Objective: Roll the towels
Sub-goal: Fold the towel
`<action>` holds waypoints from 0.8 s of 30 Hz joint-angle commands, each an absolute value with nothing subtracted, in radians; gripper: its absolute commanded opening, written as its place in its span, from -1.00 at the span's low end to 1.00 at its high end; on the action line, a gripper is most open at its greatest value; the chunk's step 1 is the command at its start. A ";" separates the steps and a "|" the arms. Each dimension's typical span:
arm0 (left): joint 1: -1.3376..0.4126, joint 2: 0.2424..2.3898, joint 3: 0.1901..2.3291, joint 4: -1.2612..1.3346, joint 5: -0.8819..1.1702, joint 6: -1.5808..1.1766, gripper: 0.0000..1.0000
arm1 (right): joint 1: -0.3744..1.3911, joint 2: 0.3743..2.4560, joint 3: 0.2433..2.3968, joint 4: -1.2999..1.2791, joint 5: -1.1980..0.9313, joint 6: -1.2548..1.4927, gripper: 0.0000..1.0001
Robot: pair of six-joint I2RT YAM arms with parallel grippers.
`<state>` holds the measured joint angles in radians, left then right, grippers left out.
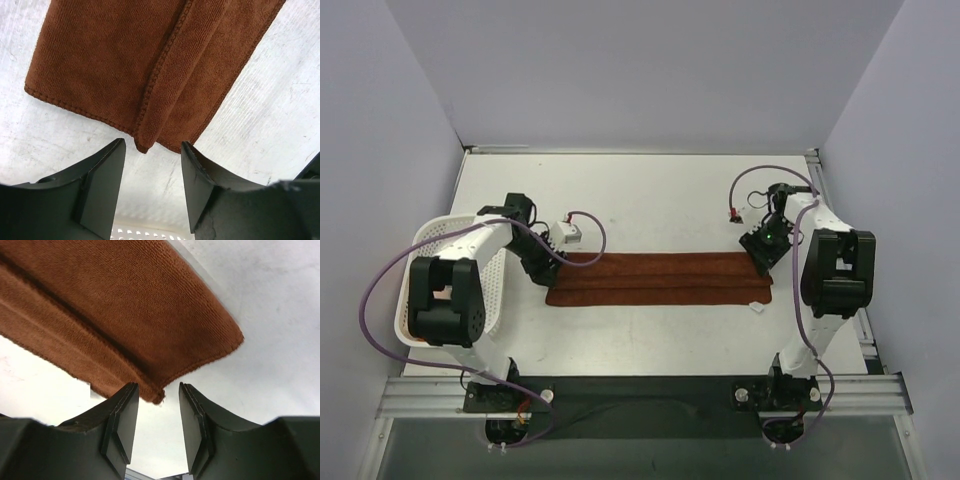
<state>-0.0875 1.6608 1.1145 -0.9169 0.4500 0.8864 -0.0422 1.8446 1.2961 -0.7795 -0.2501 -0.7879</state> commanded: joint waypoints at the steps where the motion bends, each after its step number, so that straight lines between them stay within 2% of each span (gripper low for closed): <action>1: -0.097 1.649 1.160 -0.897 0.456 0.916 0.18 | -0.041 1.907 1.328 -0.862 -0.227 -0.816 -0.22; 6: -0.103 1.667 1.160 -0.887 0.456 0.917 0.18 | -0.040 1.947 1.335 -0.876 -0.235 -0.822 -0.28; 10: -0.112 1.695 1.173 -0.891 0.485 0.922 0.10 | -0.037 1.934 1.331 -0.891 -0.250 -0.828 -0.49; 20: -0.135 1.724 1.203 -0.908 0.479 0.920 0.08 | -0.037 1.894 1.339 -0.949 -0.281 -0.856 -0.46; 24: -0.135 1.720 1.206 -0.911 0.474 0.920 0.07 | -0.037 1.901 1.348 -0.957 -0.278 -0.856 -0.61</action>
<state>-0.1322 1.7218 1.1652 -0.9054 0.4488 0.9016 -0.0422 1.9430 1.3170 -0.8734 -0.2642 -0.8410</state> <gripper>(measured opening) 0.537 0.204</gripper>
